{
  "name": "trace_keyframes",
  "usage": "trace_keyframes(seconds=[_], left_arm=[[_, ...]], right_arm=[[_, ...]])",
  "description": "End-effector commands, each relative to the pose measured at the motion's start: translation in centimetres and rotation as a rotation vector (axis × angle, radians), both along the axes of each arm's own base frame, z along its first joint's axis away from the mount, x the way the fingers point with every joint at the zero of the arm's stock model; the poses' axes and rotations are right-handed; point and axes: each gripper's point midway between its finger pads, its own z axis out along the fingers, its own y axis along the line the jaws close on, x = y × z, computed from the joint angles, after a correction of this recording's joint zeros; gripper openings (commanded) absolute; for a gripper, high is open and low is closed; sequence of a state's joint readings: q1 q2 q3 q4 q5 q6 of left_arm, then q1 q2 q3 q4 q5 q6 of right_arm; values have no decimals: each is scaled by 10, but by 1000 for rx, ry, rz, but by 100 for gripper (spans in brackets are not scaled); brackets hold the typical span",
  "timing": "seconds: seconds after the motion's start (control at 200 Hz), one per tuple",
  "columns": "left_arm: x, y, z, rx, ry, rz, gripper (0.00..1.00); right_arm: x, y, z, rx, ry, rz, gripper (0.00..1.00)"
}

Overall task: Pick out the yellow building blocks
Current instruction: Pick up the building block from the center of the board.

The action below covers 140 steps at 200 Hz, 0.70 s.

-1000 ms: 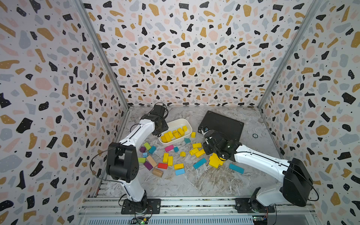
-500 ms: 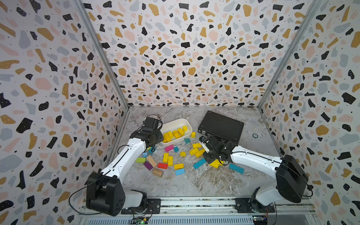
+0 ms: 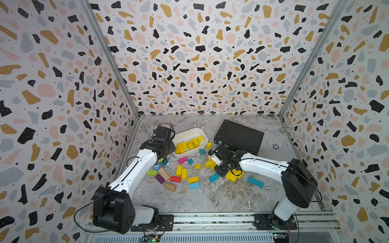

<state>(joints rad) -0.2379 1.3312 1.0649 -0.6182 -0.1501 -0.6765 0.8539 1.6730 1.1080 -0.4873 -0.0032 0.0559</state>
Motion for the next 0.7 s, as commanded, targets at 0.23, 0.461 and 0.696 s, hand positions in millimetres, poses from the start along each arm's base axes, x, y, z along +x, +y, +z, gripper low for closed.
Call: trace_keyframes(seconds=[0.23, 0.461, 0.696], left_arm=[[0, 3, 15, -15, -59, 26, 45], [-5, 12, 23, 22, -70, 47, 46], [-10, 17, 24, 44, -68, 64, 47]], right_arm=[[8, 76, 20, 129, -106, 432, 46], [23, 101, 4, 106, -104, 514, 47], [28, 115, -12, 109, -74, 547, 48]])
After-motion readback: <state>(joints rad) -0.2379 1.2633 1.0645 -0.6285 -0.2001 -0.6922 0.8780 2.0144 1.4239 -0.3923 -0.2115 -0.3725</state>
